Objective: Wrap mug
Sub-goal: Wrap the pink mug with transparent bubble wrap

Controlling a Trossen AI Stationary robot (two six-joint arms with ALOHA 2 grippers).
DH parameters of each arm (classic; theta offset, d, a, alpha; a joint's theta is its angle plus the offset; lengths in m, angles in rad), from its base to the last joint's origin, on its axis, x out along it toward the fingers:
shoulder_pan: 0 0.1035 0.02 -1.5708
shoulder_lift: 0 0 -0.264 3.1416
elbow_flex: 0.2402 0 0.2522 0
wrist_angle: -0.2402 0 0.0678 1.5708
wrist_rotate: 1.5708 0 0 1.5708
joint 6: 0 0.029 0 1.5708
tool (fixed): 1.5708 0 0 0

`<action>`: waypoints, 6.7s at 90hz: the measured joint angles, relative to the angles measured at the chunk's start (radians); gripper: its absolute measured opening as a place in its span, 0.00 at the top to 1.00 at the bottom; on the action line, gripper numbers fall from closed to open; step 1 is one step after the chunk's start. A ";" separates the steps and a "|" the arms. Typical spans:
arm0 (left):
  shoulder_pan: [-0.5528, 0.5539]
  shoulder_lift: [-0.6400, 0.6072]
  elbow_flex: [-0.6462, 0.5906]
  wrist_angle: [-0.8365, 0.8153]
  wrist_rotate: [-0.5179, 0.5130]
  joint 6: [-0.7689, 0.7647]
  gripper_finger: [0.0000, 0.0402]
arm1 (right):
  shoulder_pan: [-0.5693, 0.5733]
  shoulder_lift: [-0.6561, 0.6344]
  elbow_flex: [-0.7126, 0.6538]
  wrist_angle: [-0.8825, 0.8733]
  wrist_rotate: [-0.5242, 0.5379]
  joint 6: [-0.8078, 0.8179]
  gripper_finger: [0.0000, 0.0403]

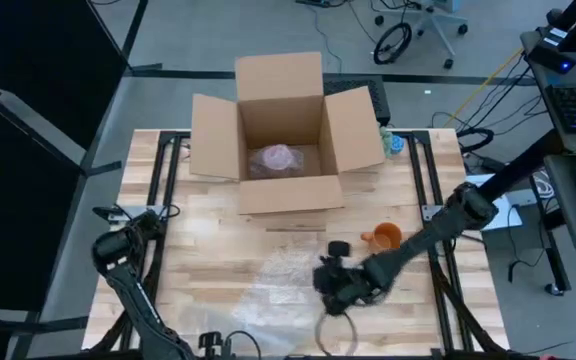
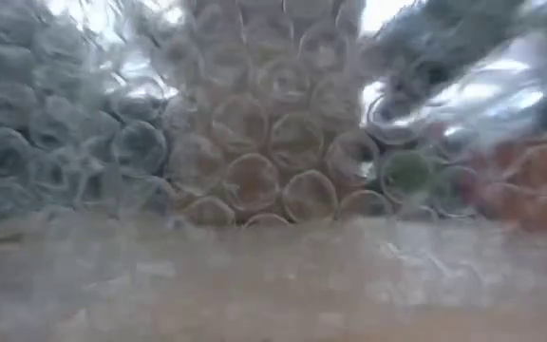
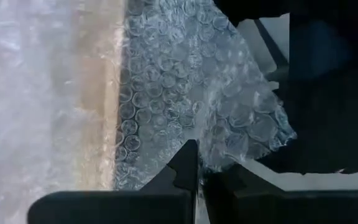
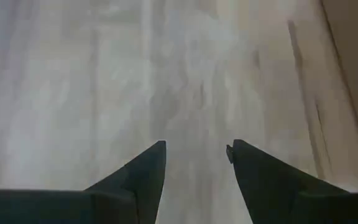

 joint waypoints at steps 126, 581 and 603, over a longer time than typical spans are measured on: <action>0.154 -0.012 -0.019 -0.719 0.286 -0.035 0.73 | -0.008 0.137 -0.004 -0.522 -0.084 0.518 0.58; 0.311 -0.408 -0.476 -0.266 -0.393 -0.051 0.54 | -0.071 0.383 0.593 -0.453 -0.341 -0.088 0.97; 0.313 -0.408 -0.476 -0.266 -0.393 -0.047 0.54 | -0.070 0.368 0.594 -0.446 -0.346 -0.112 0.77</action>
